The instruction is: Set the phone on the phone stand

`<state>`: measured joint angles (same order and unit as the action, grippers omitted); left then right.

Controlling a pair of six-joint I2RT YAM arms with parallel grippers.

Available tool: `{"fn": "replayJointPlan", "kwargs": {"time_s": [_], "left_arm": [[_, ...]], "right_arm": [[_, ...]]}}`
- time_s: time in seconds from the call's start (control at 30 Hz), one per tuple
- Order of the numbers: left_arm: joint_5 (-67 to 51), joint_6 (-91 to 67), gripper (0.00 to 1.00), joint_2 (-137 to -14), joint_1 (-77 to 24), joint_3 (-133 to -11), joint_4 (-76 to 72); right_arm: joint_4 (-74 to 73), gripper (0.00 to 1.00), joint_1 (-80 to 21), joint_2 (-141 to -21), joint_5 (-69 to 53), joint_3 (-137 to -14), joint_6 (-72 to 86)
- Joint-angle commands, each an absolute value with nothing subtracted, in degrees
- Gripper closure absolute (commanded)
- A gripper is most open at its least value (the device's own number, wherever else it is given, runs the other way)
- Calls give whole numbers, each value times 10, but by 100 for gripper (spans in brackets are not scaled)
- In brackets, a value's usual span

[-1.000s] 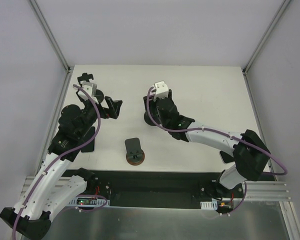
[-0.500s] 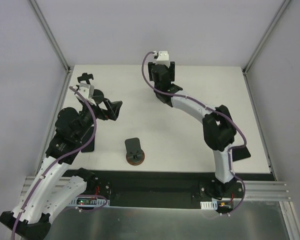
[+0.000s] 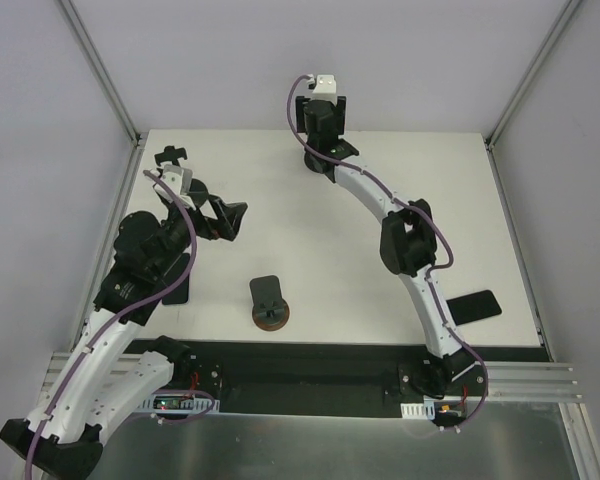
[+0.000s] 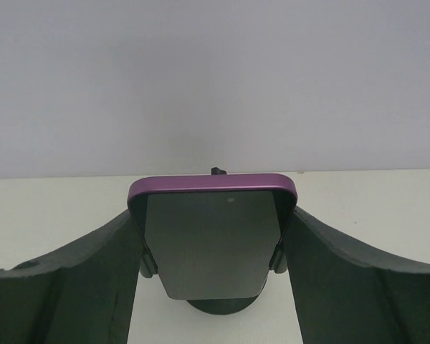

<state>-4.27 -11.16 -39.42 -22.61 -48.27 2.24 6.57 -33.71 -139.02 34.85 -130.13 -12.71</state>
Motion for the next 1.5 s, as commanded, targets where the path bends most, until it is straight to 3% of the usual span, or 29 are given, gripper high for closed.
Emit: {"fn": "replayJointPlan", "kwargs": {"time_s": [0.0,0.5,0.67,0.77,0.8,0.9,1.1,1.27,1.47], "left_arm": [[-73,-128,1,-398,-203,-486,2],[-90,-145,1,-407,-178,-484,-14],[-93,-148,1,-412,-176,-484,-14],[-95,-148,1,-413,-174,-484,-14],[-96,-148,1,-414,-173,-483,-15],[-97,-149,1,-416,-171,-483,-15],[-97,-149,1,-422,-166,-482,-15],[-95,-150,1,-430,-162,-480,-16],[-77,-140,1,-430,-157,-477,-15]], "right_arm": [[120,99,-326,-1405,331,-1380,-144],[167,99,-297,-1382,237,-1299,-132],[176,90,-292,-1378,225,-1287,-129],[173,56,-291,-1376,227,-1288,-130],[167,36,-290,-1375,225,-1288,-134],[133,4,-292,-1369,223,-1309,-145],[62,4,-294,-1264,219,-1265,-147],[-6,4,-305,-1092,237,-1146,-117],[-197,4,-330,-953,202,-1036,-56]]}}
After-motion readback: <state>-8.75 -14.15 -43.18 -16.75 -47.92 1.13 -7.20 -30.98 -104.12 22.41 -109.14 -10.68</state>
